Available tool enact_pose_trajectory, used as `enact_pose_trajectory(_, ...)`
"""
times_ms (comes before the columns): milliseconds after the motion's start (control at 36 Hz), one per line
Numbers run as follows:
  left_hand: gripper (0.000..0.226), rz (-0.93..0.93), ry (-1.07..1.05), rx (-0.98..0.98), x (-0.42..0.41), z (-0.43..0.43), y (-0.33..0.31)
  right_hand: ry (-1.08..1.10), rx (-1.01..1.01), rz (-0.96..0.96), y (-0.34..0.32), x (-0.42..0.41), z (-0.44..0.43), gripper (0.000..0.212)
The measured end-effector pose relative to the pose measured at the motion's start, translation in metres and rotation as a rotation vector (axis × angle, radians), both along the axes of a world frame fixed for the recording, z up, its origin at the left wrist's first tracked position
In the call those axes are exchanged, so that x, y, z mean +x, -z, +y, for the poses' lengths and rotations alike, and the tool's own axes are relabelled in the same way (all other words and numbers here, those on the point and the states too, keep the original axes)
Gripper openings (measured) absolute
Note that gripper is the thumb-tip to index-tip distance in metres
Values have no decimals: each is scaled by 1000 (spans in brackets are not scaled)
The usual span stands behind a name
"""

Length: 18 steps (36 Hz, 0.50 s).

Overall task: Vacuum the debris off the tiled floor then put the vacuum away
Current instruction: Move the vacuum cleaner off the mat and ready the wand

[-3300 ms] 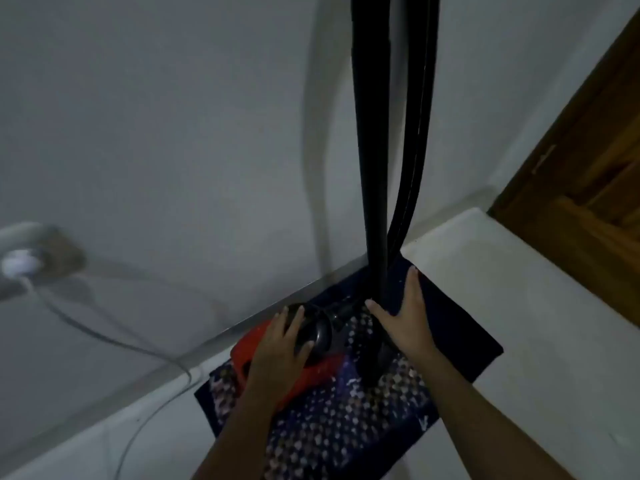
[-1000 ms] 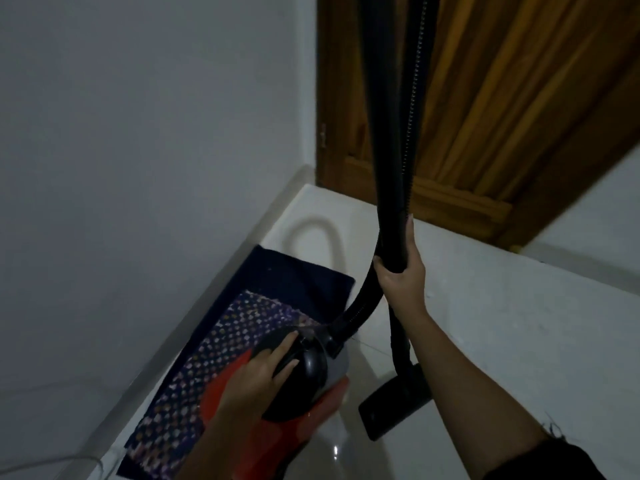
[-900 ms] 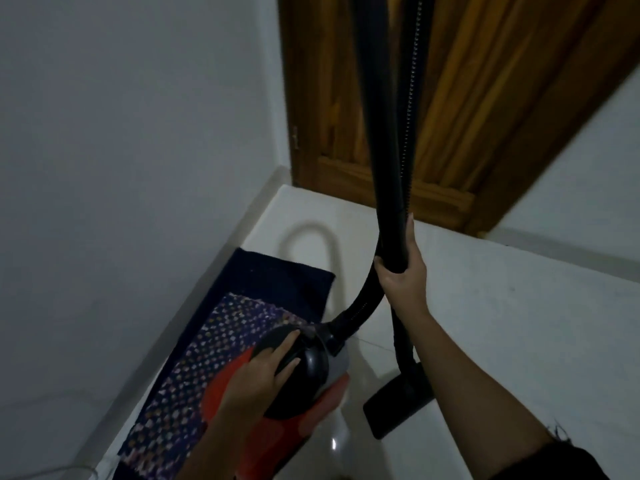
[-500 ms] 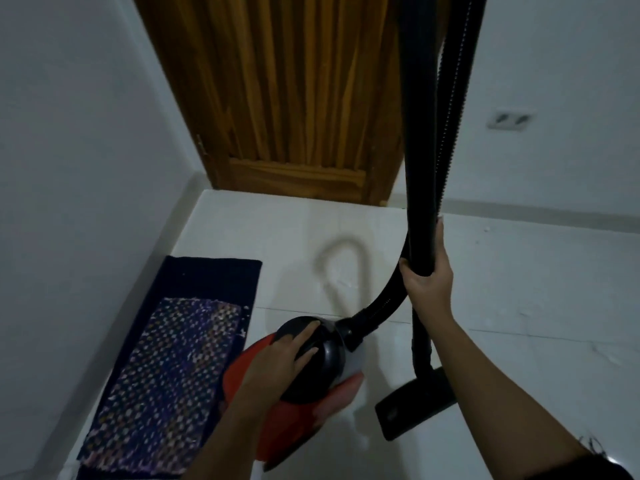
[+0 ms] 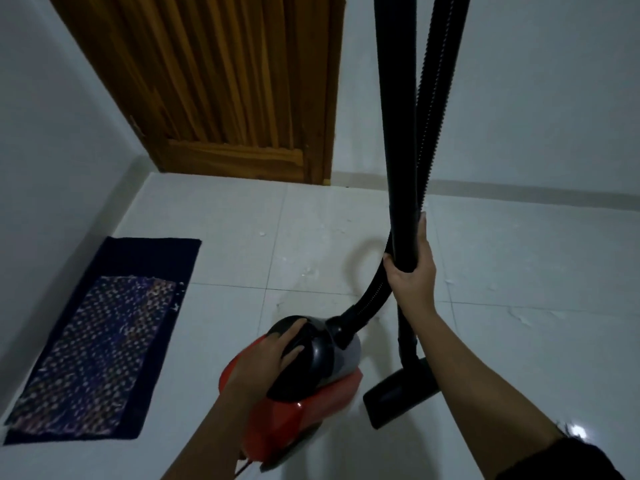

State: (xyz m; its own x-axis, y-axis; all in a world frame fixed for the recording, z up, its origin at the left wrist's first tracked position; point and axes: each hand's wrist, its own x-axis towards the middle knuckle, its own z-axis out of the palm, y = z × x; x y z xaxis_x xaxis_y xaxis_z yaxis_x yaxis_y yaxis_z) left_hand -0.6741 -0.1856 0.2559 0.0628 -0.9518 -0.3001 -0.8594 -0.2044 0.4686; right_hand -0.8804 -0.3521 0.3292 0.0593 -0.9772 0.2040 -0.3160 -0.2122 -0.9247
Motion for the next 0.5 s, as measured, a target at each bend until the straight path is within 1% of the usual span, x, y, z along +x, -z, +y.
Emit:
enact_pose_trajectory(139, 64, 46, 10, 16, -38, -10, 30, 31, -20, 30, 27, -37, -10, 90)
enact_pose_trajectory(195, 60, 51, 22, 7, -48, -14, 44, 40, -29, 35, 39, -48, -11, 90)
enact_pose_trajectory(250, 56, 33, 30, -14, -54, -19, 60, 42, -37, 42, 54, -58, -13, 91)
enact_pose_trajectory(389, 55, 21, 38, -31, -66, -29, 106, 34, -49, 62, 105, -75, -18, 91)
enact_pose_trajectory(500, 55, -44, 40, -37, -67, -36, 154, 24, -65, 73, 154, -81, -19, 92)
